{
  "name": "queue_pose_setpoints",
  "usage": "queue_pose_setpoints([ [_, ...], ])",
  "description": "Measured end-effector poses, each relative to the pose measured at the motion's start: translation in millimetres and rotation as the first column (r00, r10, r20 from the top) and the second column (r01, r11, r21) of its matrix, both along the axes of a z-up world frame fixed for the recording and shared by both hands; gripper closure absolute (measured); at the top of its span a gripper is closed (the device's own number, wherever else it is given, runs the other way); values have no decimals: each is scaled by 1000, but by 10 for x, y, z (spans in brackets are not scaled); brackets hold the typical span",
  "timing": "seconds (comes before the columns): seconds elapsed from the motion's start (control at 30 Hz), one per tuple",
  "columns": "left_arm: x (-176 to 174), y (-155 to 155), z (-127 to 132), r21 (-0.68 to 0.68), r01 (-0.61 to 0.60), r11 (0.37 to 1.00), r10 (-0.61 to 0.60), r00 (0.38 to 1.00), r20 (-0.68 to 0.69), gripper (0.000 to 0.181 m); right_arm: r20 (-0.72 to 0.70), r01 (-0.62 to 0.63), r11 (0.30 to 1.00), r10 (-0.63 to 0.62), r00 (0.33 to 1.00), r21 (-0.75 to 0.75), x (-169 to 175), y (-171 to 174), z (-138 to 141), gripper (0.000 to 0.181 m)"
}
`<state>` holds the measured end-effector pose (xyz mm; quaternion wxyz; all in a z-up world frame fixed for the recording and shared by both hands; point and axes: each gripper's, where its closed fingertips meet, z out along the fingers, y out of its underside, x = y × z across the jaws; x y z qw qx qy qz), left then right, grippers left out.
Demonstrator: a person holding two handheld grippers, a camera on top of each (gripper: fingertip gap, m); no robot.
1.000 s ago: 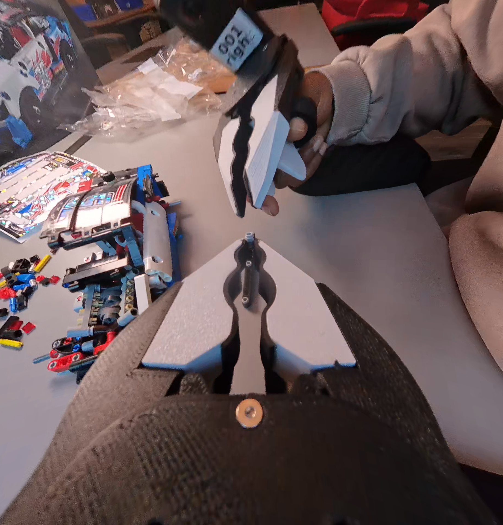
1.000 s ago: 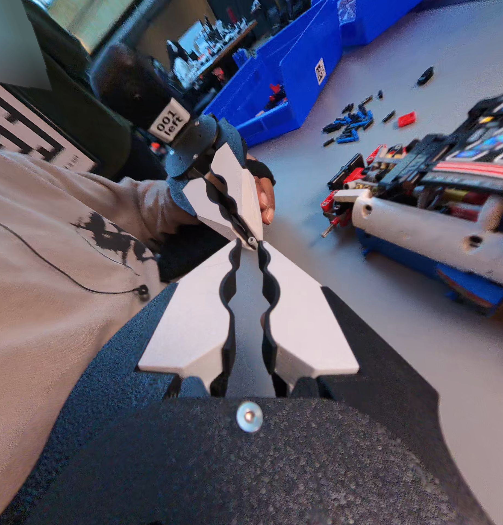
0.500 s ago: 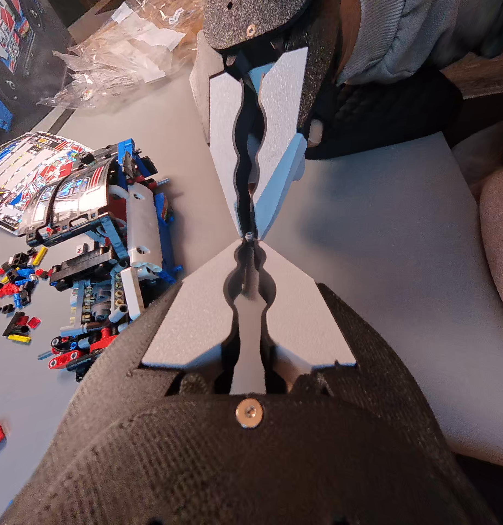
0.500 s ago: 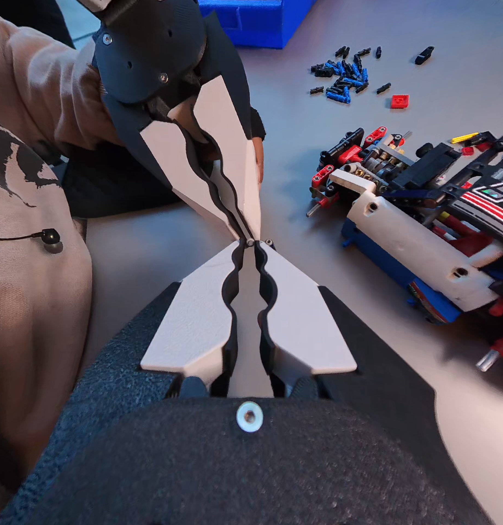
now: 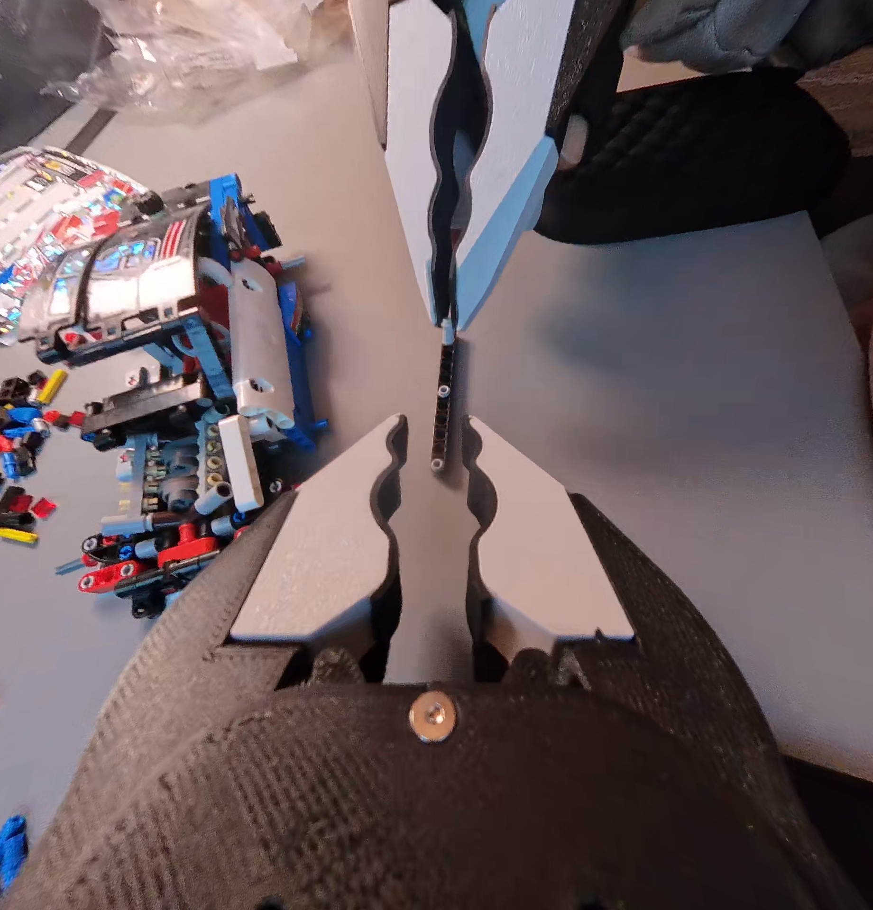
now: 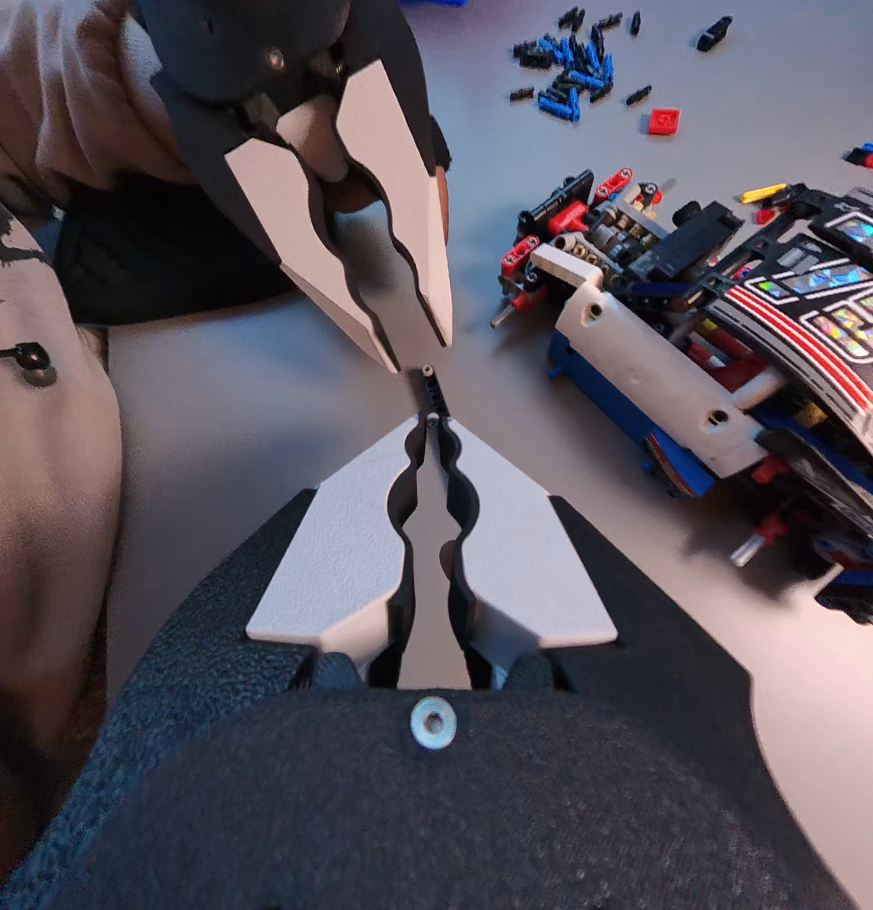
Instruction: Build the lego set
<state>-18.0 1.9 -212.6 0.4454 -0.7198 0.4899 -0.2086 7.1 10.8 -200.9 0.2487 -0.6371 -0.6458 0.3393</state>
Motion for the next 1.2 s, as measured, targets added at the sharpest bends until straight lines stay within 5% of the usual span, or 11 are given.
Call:
queue_pose_setpoints([
  [0.3, 39, 13, -318, -107, 45, 993, -61, 987, -150, 174, 228, -124, 986, 96, 969, 113, 34, 51, -284, 179],
  [1.2, 67, -20, -321, -93, 13, 996, -27, 989, -145, 175, 553, -401, 896, 239, 798, 191, 48, 26, -436, 179],
])
